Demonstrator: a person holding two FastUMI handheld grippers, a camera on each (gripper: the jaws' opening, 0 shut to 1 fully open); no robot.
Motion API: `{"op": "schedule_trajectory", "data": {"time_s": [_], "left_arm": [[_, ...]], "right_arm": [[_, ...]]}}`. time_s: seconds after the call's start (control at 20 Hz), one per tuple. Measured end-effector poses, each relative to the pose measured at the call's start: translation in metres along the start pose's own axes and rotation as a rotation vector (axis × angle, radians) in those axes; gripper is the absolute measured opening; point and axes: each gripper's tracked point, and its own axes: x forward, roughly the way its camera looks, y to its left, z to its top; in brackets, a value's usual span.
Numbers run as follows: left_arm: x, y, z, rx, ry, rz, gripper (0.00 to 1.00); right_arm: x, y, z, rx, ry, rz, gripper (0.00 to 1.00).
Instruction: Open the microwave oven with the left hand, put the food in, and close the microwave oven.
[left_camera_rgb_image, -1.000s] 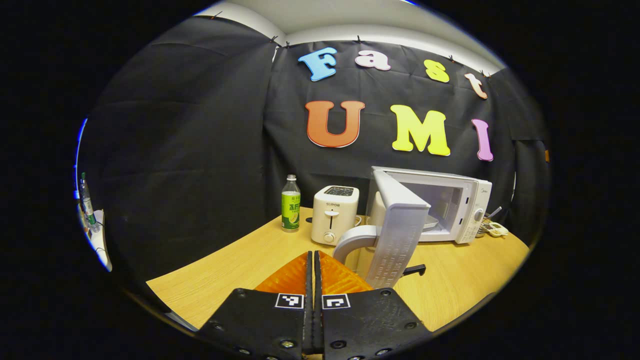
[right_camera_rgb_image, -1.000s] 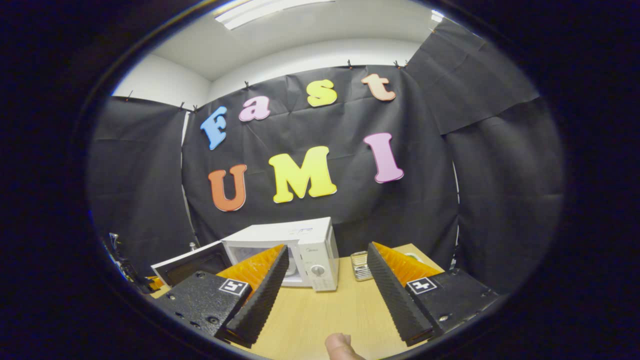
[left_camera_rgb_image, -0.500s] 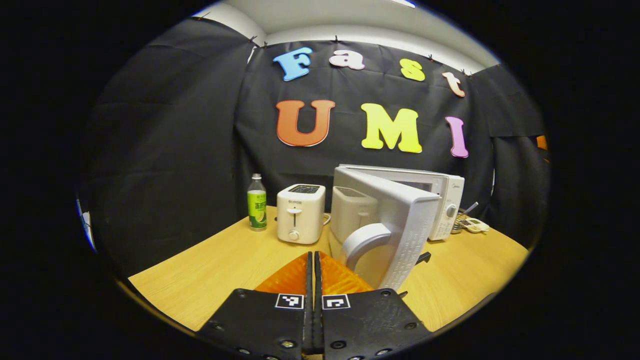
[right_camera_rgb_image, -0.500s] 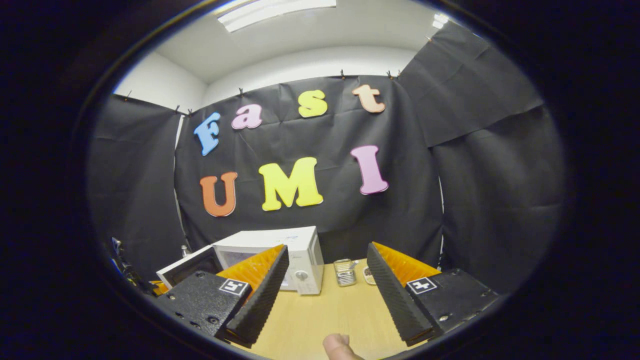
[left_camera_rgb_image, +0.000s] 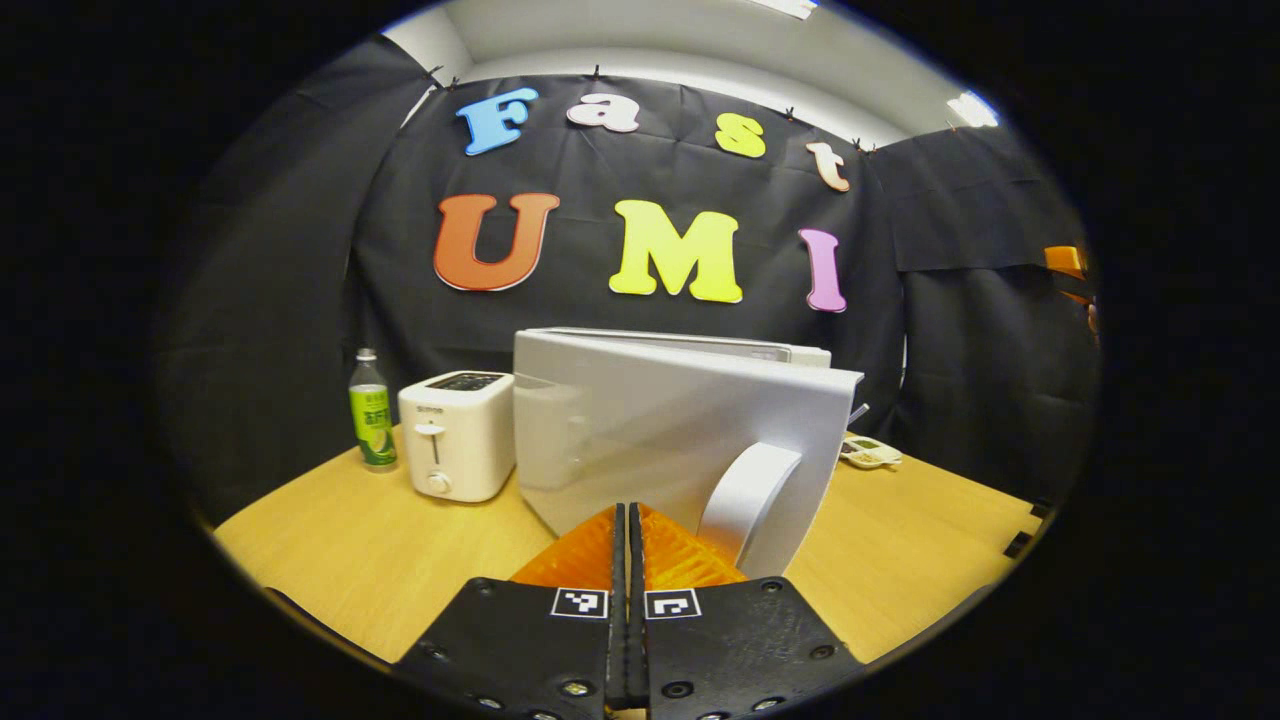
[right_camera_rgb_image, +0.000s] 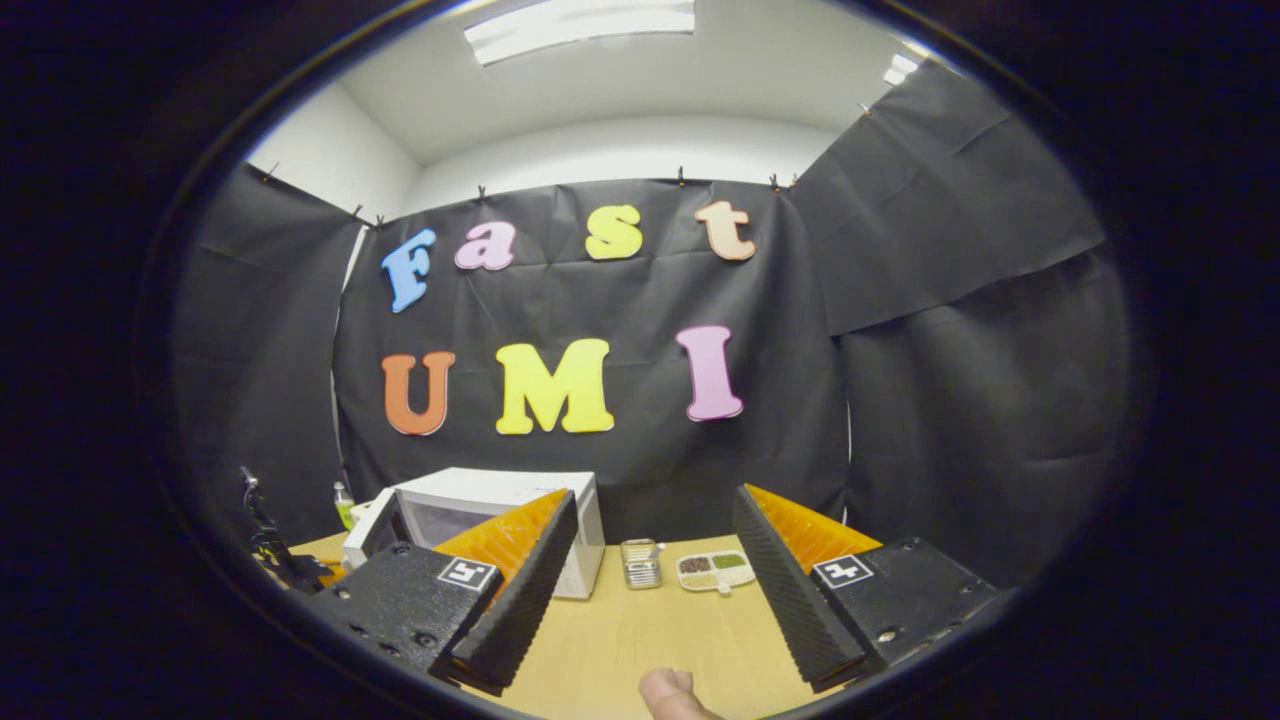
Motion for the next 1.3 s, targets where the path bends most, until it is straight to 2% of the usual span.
{"op": "schedule_trajectory", "data": {"time_s": [0.05, 0.1, 0.15, 0.55, 1.0, 1.2, 1.3], "left_arm": [[0.008, -0.006, 0.001, 0.003, -0.01, -0.024, 0.0], [0.019, -0.014, 0.003, 0.01, -0.018, -0.039, 0.1], [0.028, -0.017, 0.001, 0.016, -0.015, -0.05, 0.0], [0.091, -0.058, -0.006, 0.048, 0.006, -0.091, 0.0], [0.164, -0.078, 0.001, 0.014, 0.046, -0.064, 0.0], [0.191, -0.088, 0.017, 0.034, 0.061, -0.024, 0.0], [0.2, -0.101, 0.02, 0.009, 0.073, -0.031, 0.0]], "right_arm": [[0.0, 0.0, 0.001, 0.0, -0.006, 0.008, 1.0], [0.0, 0.0, 0.002, 0.002, -0.011, 0.018, 1.0], [0.001, -0.002, 0.002, 0.005, -0.011, 0.025, 1.0], [0.003, -0.028, 0.003, 0.004, -0.039, -0.01, 1.0], [0.005, -0.05, -0.002, 0.018, -0.053, -0.01, 1.0], [-0.003, -0.051, -0.006, 0.026, -0.047, 0.001, 1.0], [-0.008, -0.051, -0.002, 0.029, -0.056, 0.007, 1.0]]}}
